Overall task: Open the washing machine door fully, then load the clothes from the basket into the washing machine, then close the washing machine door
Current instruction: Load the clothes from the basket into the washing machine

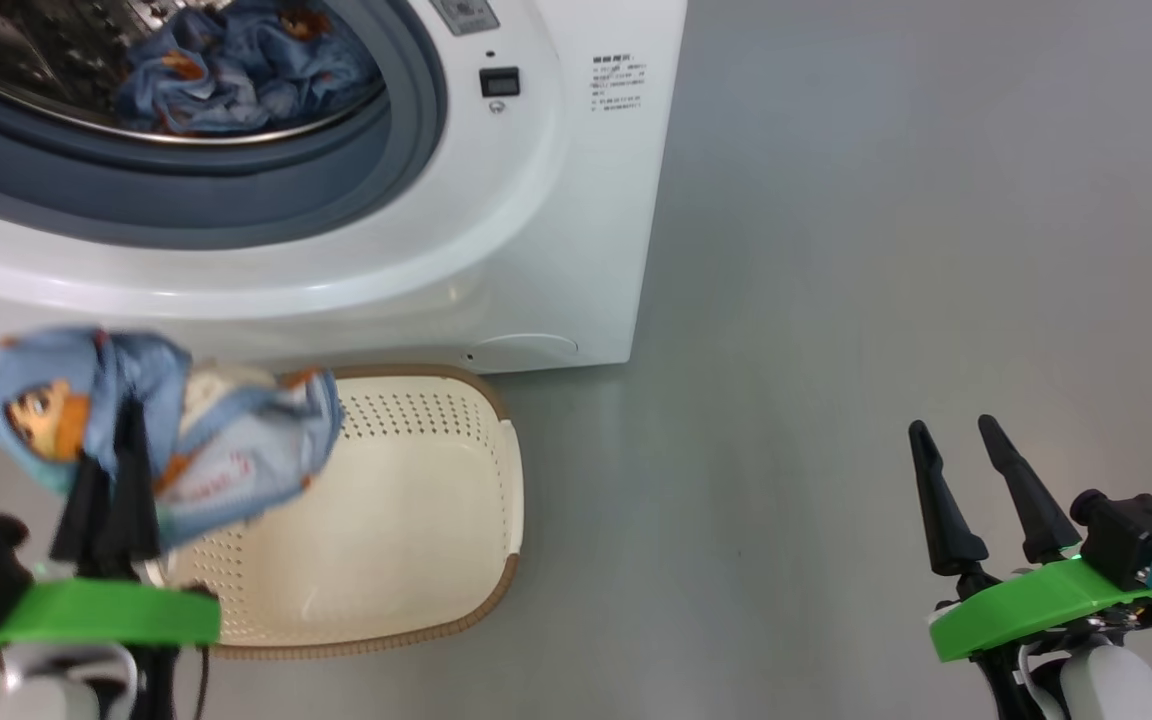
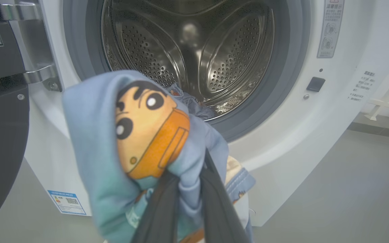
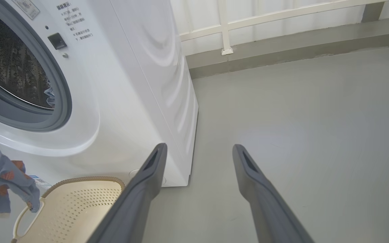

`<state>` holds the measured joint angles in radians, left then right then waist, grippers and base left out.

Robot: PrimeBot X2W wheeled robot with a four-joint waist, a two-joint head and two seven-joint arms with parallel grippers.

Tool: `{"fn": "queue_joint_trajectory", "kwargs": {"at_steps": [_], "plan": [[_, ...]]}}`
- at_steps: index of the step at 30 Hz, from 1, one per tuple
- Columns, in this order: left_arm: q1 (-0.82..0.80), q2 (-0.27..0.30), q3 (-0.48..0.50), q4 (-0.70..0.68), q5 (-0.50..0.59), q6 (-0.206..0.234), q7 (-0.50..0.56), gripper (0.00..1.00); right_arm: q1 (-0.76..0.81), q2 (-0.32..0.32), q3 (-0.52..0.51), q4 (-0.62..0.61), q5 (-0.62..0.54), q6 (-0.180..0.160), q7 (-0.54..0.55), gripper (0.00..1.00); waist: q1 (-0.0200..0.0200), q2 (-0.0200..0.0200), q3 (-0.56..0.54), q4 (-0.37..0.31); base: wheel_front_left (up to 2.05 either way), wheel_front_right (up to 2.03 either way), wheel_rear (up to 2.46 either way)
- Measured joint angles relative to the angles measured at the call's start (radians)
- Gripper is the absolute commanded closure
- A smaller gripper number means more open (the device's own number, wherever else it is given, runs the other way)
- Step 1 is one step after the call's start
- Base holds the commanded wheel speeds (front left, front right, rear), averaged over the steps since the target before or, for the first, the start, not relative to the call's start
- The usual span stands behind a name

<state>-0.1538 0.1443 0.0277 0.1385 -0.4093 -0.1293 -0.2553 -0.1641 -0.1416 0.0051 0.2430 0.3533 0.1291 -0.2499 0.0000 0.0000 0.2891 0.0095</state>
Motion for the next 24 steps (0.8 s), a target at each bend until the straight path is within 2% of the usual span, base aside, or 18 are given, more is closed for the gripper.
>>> {"fn": "queue_joint_trajectory", "kwargs": {"at_steps": [3,13,16,24], "plan": [[-0.073,0.008,0.004,-0.003,0.000,0.000,0.000,1.00,-0.002,0.010,0.008,-0.002,0.000,0.000,0.000,0.00,0.0000,0.0000,0.023,-0.004,0.00,0.00,0.00],[-0.295,0.092,0.024,0.059,-0.004,0.000,0.000,1.00,-0.065,0.030,0.025,-0.006,0.000,0.000,0.000,0.00,0.0000,0.0000,0.095,-0.050,0.00,0.00,0.00],[-0.384,0.123,0.025,0.103,-0.007,0.000,0.000,1.00,-0.070,0.044,0.027,-0.006,0.000,0.000,0.000,0.00,0.0001,0.0000,0.124,-0.066,0.00,0.00,0.00],[-0.628,0.225,0.002,0.344,-0.030,0.000,-0.001,1.00,-0.147,0.072,0.052,-0.012,-0.001,0.000,0.000,0.00,0.0000,0.0000,0.213,-0.131,0.00,0.00,0.00]]}}
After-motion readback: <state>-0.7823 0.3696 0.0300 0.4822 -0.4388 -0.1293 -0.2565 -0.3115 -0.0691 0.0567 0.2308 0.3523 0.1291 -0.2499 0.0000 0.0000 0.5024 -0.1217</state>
